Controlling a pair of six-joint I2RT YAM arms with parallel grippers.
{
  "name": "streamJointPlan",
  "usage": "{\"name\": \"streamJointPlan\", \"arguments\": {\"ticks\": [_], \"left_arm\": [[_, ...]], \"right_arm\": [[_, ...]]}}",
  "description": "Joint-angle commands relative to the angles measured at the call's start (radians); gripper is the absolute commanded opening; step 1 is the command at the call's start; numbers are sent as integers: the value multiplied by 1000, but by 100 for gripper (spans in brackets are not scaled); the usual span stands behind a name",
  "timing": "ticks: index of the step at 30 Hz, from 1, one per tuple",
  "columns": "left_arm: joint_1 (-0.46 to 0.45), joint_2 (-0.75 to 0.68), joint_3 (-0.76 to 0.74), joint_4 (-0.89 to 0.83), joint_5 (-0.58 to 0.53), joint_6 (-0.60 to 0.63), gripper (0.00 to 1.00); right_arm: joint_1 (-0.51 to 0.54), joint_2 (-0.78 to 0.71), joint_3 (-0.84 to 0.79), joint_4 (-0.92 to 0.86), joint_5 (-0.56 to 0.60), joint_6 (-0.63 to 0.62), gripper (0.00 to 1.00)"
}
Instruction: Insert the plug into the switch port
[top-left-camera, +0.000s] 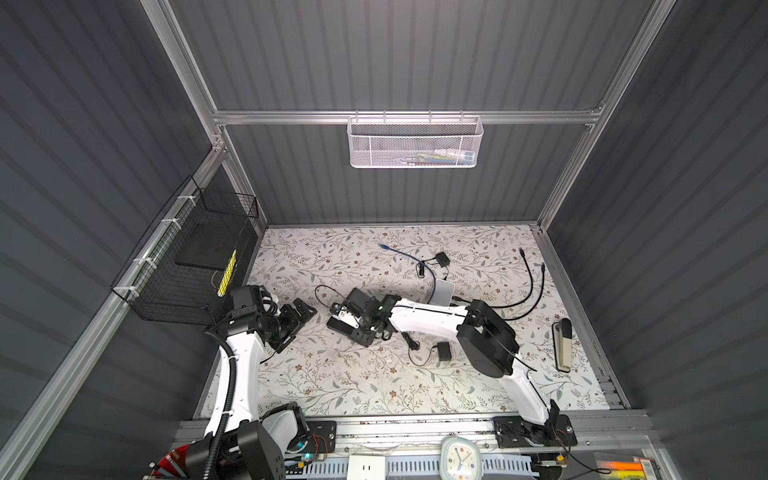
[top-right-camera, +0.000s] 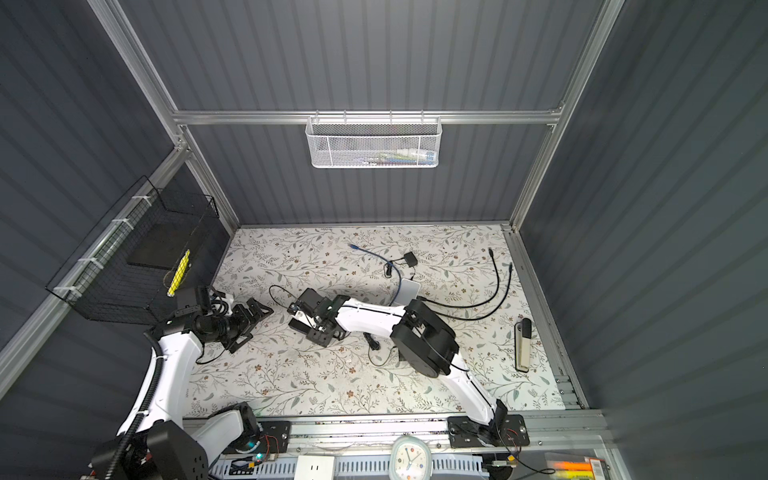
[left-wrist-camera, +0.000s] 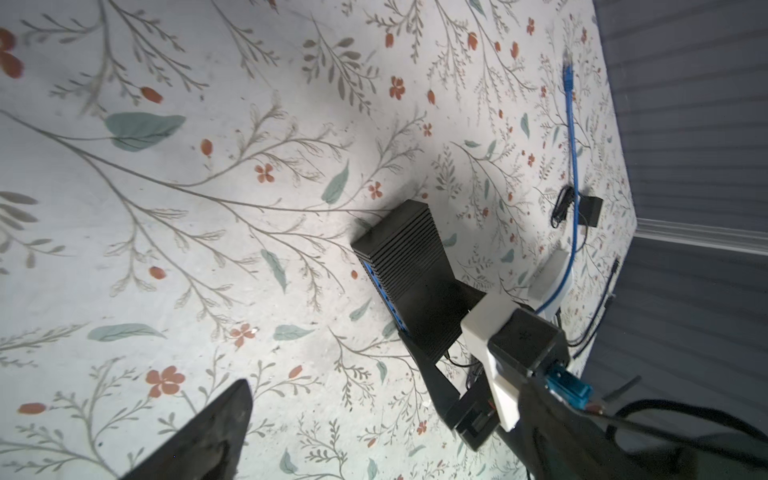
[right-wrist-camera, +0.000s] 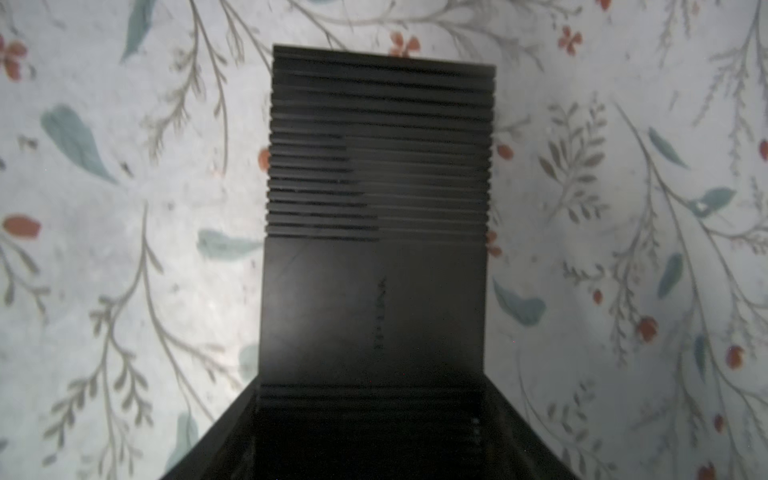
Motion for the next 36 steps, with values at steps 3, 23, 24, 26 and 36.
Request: {"name": "streamJointPlan", "arguments": {"ticks": [3, 23, 24, 26, 36], "left_arm": [[5, -29, -6, -36, 168, 55, 99], [-352, 70, 15, 329, 282, -56, 95], [-361, 89, 19, 343, 287, -56, 95], [-384, 120, 21, 373, 295, -54, 95], [-458, 205, 36, 508, 371, -74, 88]], "right_arm": [[-52, -239, -212, 202, -50, -181, 35], [-193, -635, -485, 96, -223, -324, 30], [-192, -639, -488, 94, -226, -326, 30], [-192, -644, -493, 94, -229, -324, 30], [-168, -620, -465, 106, -271, -327, 28]]}}
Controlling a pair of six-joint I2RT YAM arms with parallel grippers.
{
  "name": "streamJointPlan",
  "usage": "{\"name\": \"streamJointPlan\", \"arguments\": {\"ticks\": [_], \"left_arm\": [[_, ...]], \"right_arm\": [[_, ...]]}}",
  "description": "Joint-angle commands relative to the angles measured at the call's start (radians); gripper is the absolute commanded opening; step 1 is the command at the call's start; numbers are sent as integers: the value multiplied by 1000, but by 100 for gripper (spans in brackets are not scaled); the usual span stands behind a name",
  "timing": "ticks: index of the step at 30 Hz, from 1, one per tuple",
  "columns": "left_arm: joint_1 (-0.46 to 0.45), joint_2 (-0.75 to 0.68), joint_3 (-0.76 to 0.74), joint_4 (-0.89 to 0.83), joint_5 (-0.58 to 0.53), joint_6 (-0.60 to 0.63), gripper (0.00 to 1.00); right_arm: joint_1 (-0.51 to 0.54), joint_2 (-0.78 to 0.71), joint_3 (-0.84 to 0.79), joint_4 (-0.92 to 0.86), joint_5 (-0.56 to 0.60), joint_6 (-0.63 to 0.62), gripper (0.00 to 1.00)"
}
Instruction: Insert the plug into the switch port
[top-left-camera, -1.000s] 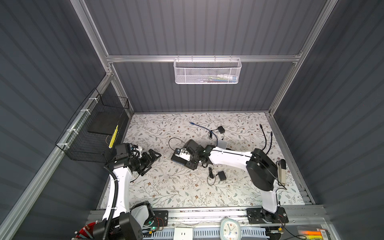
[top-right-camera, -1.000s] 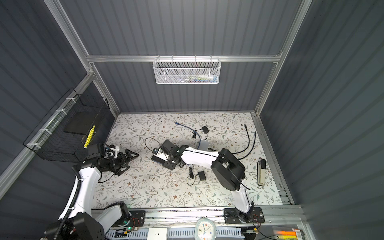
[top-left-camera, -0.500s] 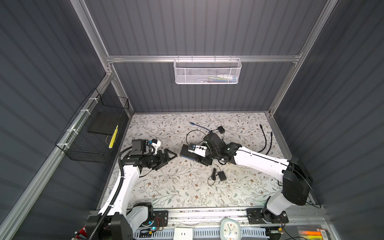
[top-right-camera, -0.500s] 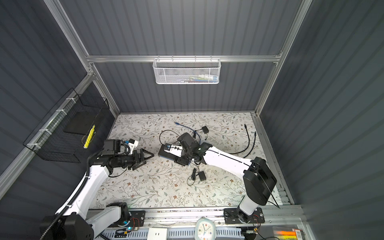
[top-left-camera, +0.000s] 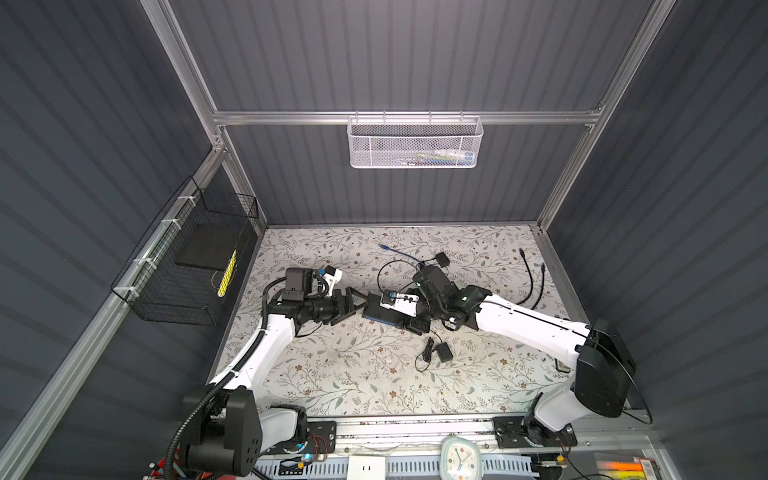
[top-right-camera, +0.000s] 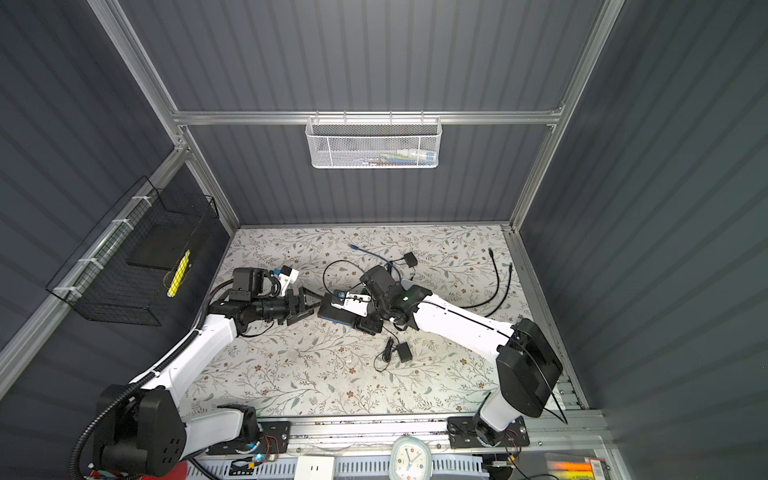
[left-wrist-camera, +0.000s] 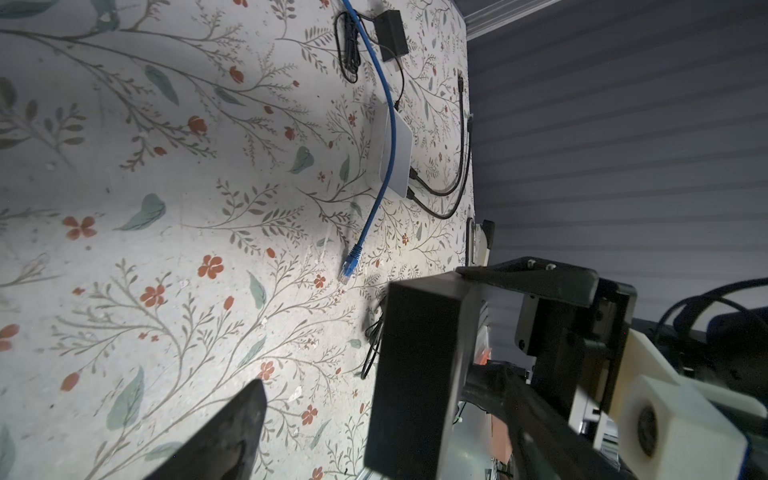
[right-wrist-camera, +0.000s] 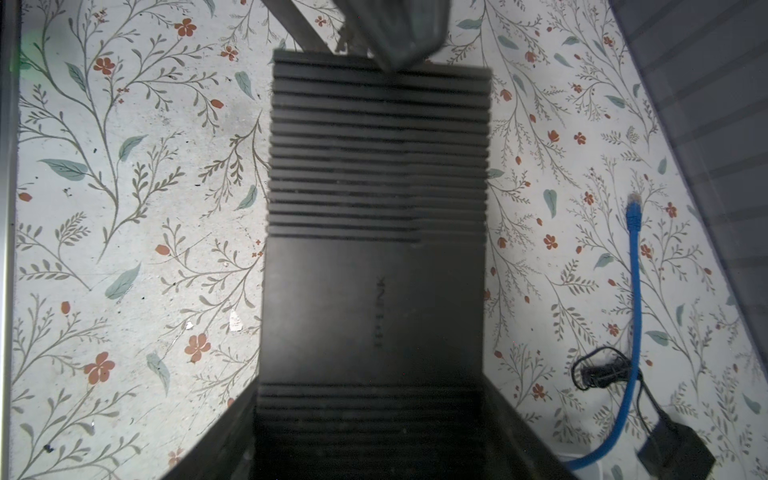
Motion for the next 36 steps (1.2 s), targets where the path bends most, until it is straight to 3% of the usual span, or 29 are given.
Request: {"name": "streamJointPlan", "arguments": {"ticks": [1, 9, 16, 19, 24, 36], "left_arm": [[-16, 9, 31, 38, 46, -1, 88], [-21, -3, 8, 17, 95, 21, 74], [-21, -12, 2, 8, 132, 26, 70], [-21, -25, -4, 25, 152, 12, 70], [-20, -33, 15, -48, 113, 50, 81], [-15, -3, 73, -160, 116, 126, 79]], "right_arm": [[17, 17, 29, 21, -31, -16, 28], [41, 85, 107, 39, -8, -68, 26], [54, 99, 129, 102, 7, -109, 26], [57, 95, 122, 132, 20, -119, 24], [60, 61, 91, 137, 23, -103, 23], [64, -52, -16, 189, 40, -74, 22]]}}
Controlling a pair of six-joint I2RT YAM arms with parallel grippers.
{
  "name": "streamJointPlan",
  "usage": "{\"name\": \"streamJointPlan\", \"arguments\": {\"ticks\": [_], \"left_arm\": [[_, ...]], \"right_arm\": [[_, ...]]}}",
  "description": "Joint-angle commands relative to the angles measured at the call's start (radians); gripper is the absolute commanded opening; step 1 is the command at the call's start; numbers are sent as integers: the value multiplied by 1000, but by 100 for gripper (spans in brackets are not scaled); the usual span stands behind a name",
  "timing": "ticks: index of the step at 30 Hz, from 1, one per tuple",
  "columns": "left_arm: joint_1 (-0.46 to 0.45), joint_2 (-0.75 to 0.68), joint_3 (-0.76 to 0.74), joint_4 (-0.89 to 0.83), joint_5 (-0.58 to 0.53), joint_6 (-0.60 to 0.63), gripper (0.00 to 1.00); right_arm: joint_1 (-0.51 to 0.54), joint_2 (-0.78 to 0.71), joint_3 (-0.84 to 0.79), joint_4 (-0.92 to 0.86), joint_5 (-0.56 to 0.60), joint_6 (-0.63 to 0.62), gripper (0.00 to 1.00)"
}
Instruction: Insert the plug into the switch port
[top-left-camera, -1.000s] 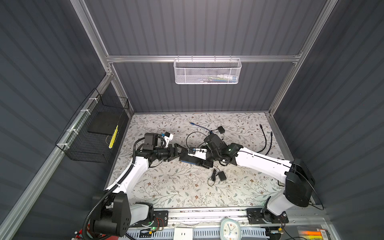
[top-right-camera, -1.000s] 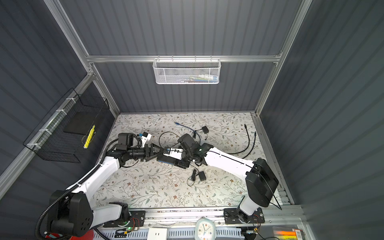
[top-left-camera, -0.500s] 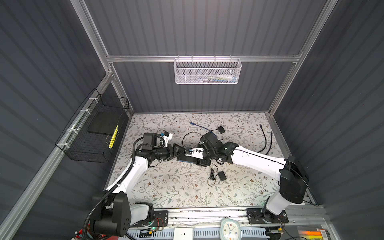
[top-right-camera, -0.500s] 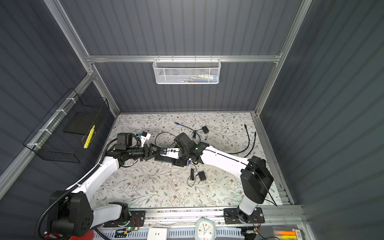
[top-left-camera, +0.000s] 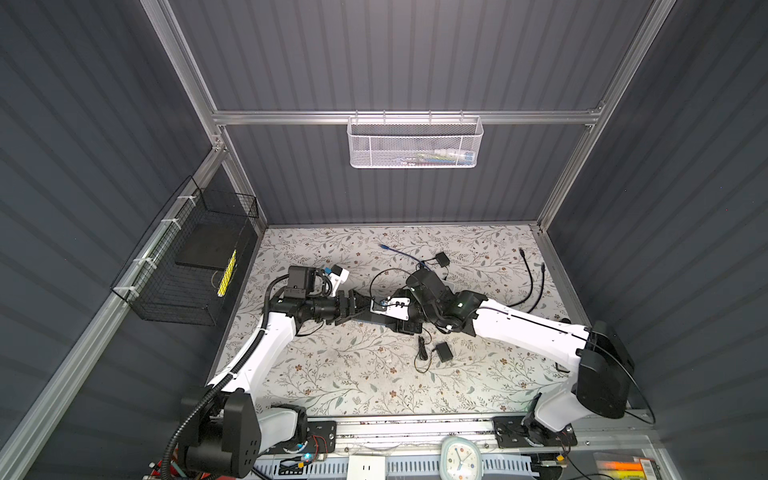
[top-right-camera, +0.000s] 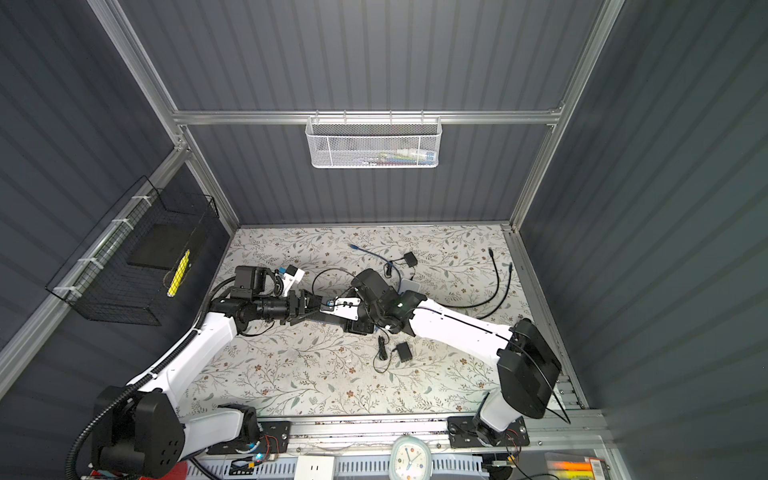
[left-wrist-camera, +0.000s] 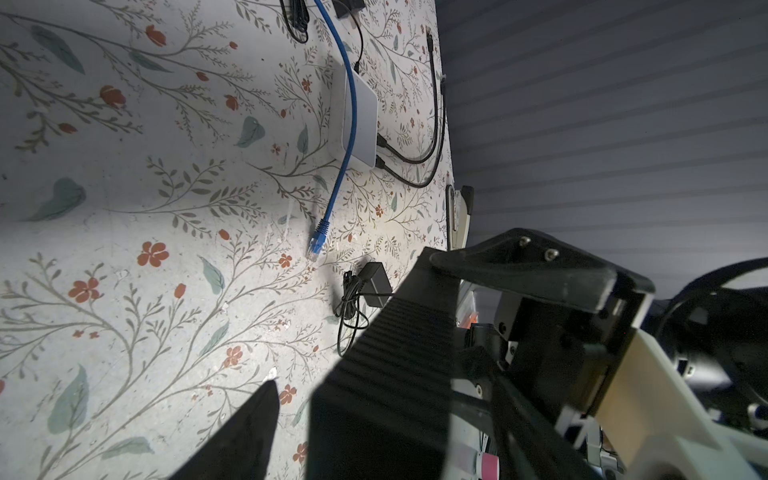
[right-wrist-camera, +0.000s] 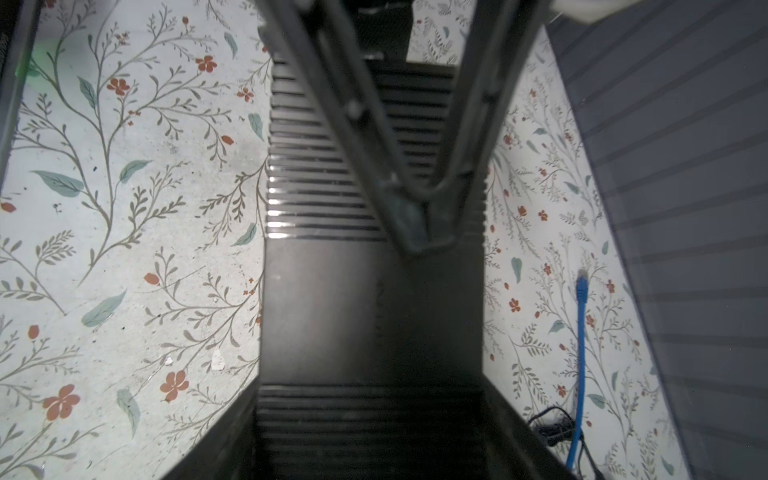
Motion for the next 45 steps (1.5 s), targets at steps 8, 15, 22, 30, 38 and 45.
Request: {"name": "streamJointPlan", "arguments": {"ticks": [8, 15, 22, 30, 38, 45], "left_arm": [[-3, -1, 10, 14, 62, -1, 78], [-3, 13, 16, 5, 91, 14, 72], [-3, 10, 15, -10, 98, 23, 64], [-3, 27, 16, 14, 117, 14, 64], [-3, 36, 39, -15, 131, 37, 63], [-3, 31, 31, -15, 143, 38, 54]], "right_arm": [[16, 9, 6, 87, -22, 5, 21], [28, 21, 7, 113, 1, -20, 20], [32, 50, 35, 107, -6, -49, 20], [41, 68, 52, 121, -3, -65, 19], [49, 81, 78, 128, -4, -76, 18], [54, 90, 82, 145, -2, -103, 18]]}}
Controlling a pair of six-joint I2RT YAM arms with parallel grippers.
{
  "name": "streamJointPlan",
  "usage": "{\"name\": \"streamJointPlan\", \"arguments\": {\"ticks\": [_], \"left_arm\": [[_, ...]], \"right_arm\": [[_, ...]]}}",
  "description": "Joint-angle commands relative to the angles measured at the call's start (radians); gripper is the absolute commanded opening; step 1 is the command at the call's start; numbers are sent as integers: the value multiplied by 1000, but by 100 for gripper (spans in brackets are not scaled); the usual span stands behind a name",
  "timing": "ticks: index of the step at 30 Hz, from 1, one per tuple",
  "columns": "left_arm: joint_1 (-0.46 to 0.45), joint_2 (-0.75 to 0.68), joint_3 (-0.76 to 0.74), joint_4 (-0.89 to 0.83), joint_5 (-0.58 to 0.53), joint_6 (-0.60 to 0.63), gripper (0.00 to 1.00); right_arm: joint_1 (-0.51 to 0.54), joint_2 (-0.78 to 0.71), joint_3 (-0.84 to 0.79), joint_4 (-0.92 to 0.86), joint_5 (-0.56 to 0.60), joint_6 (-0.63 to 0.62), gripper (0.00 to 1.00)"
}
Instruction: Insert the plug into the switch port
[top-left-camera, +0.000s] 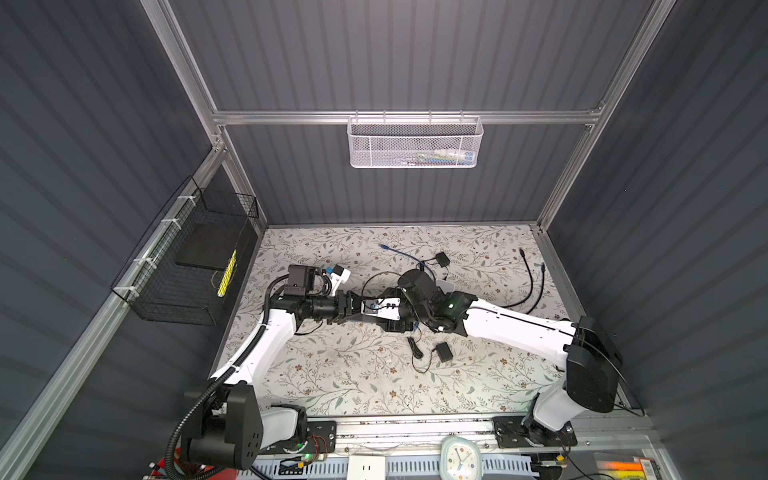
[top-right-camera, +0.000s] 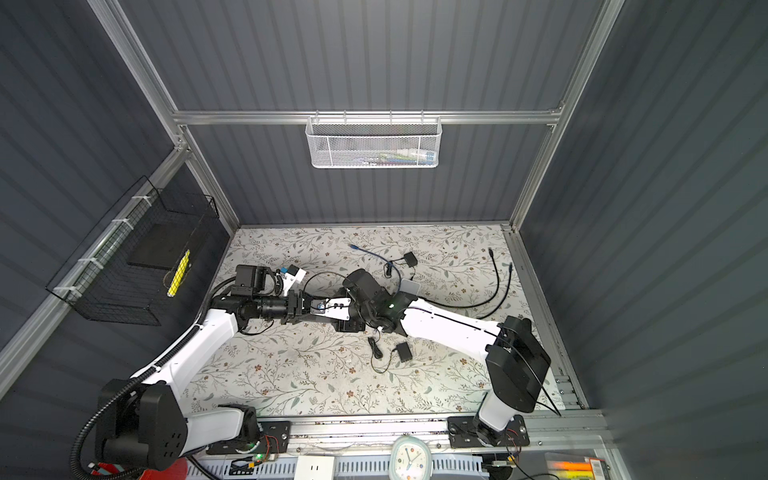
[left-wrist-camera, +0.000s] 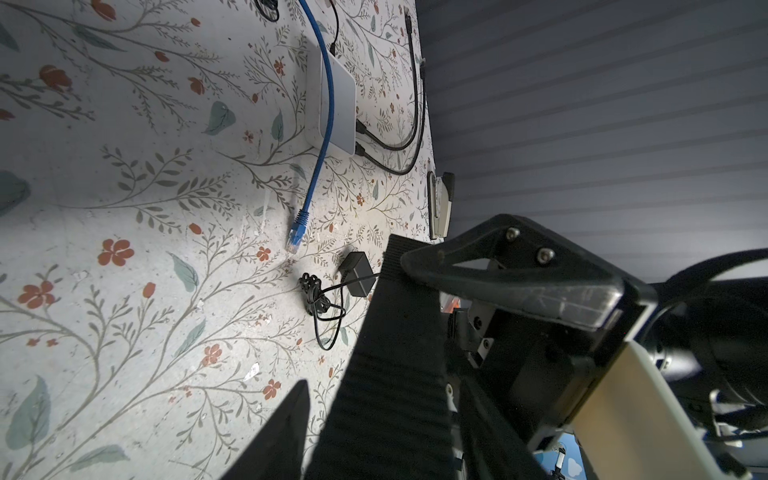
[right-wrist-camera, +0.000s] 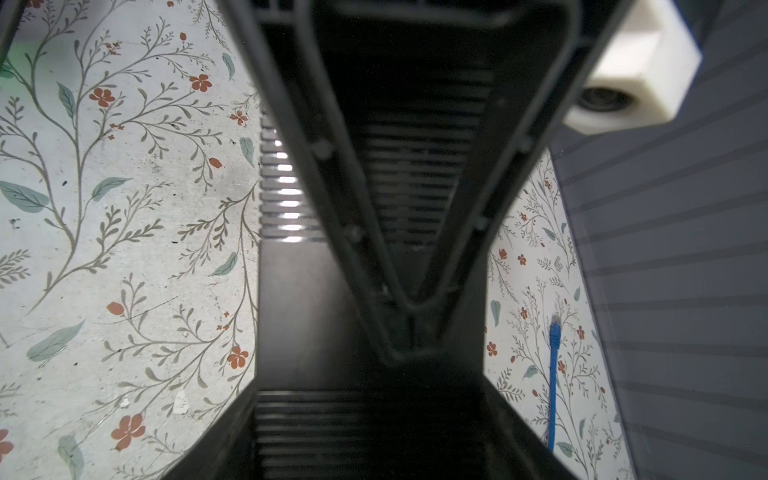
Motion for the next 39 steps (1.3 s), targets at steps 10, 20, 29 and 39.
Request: {"name": "streamJointPlan", "arguments": {"ticks": [10, 20, 29, 39], "left_arm": [[-10, 4, 29, -22, 83, 26, 39], [-10, 5, 34, -50, 83, 48, 11], [-10, 21, 45, -74, 81, 66, 3], [-10, 25, 50, -87, 55, 67, 0]], "right_arm": [[22, 53, 73, 112, 4, -92, 19], [18, 81, 82, 153, 60, -128, 23], [-8, 81, 88, 162, 99, -117, 29], [-35, 72, 103, 138, 118, -87, 54]]}}
